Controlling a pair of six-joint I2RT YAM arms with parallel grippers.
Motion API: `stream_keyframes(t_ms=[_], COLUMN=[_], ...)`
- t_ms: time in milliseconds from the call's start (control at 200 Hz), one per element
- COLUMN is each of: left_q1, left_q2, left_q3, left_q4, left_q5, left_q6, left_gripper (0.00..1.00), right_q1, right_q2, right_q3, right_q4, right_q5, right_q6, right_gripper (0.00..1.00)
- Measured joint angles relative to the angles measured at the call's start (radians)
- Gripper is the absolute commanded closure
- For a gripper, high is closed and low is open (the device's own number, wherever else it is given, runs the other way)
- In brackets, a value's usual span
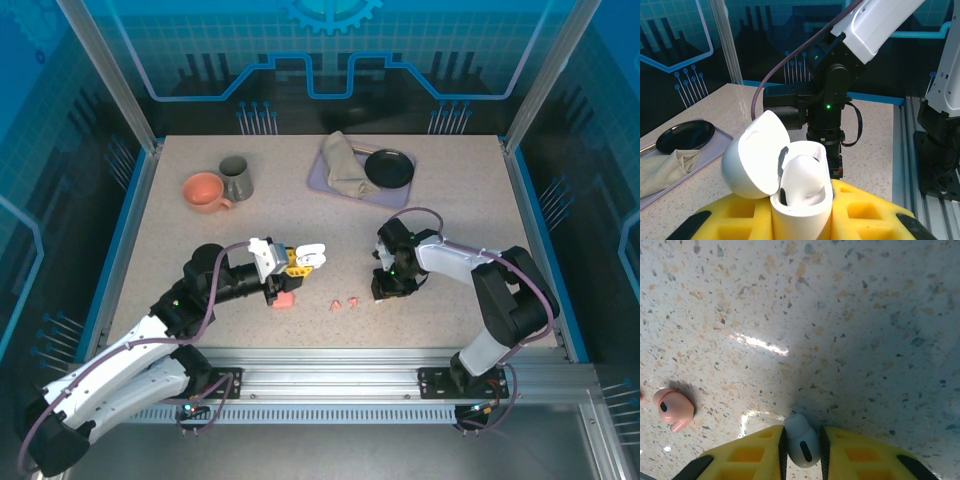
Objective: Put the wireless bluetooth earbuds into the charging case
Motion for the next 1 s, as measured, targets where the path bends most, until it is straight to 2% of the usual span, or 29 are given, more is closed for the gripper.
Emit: stream_keyframes(t_ms=[370,600,765,1000], left_q1=[0.000,0.000,0.000,-0.001], left_q2=[0.000,0.000,0.020,0.082], left_q3=[0.000,-0.006,-0.032,-0.036], left_q4=[0.000,0.005,0.043,0.079], left_q5=[0.000,0.000,0.000,0.001], left_q6=[0.000,-0.005,-0.051,-0.110], left_gripper=[1.00,1.00,1.00,1.00], right_q1=[0.000,0.000,0.000,0.010], right_q2=[-0.011,-0.082,-0.201,-0.455], right_q3=[-0.002,-0.006,-0.027,-0.030], right_q4=[0.032,0.049,0.060,0.079], right_q5=[0.000,0.014,0.043,0.090], right_q6=[0.002,-0.015,-0.050,-0.139], right_gripper=[0.77,0.77,0.78,0.78])
